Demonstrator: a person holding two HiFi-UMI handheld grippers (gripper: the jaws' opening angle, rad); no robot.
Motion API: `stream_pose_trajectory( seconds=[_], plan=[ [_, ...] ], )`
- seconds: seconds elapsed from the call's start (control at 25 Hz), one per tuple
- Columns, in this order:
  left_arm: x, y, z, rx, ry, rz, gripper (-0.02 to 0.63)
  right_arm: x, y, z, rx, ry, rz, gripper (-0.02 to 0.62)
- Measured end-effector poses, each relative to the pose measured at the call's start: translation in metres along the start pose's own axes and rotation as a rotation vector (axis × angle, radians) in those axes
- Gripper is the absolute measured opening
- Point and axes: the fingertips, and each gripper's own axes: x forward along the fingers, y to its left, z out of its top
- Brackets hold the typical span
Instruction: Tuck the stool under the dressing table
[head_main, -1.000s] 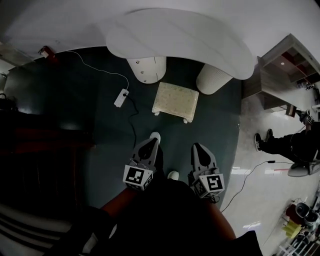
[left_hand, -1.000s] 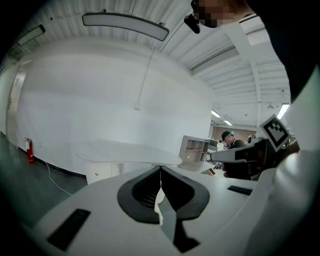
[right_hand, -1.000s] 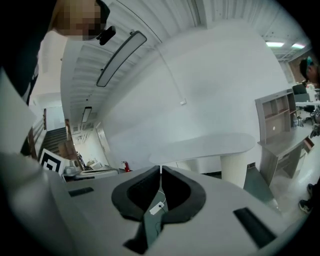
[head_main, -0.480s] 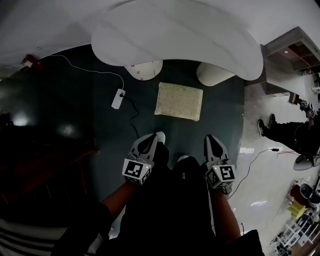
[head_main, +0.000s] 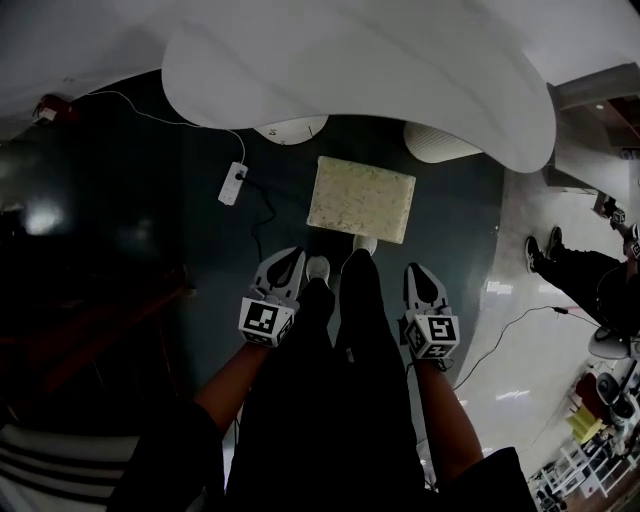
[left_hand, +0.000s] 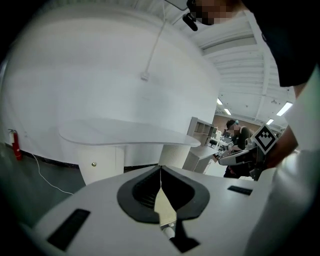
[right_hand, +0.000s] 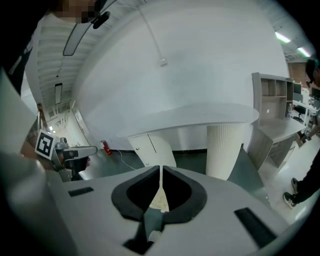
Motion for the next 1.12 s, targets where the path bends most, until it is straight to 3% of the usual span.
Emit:
stream_pose_trajectory(
  seconds=[0.24,0.48,0.68,0.88,1.0,1.12],
  plan=[
    [0.055,0.025,-0.049,-0.066,0.088,0.011,0.017,0.057,-0.042,-0.049,0.032,0.095,-0.012,0.038],
    [0.101,0.054,-0.139,-0.058,0.181,0.035,0.018,0.105,-0.076,-0.106,0.047,0.105,-0.046,0.040],
    [0.132,0.079,-0.210,0.017,0.248,0.013,0.018,0.142,-0.105,-0.160,0.064,0.080,-0.099,0.040],
    [0.149,0.101,-0.268,-0.038,0.282,0.002,0.025,0.168,-0.122,-0.217,0.023,0.146,-0.090,0.041],
    [0.156,0.098,-0.305,-0.049,0.339,-0.031,0.093,0.170,-0.138,-0.245,0.000,0.193,-0.100,0.108],
    [0.157,0.091,-0.344,0.034,0.431,-0.080,0.116,0.173,-0.153,-0.274,0.010,0.237,-0.107,0.138]
  ],
)
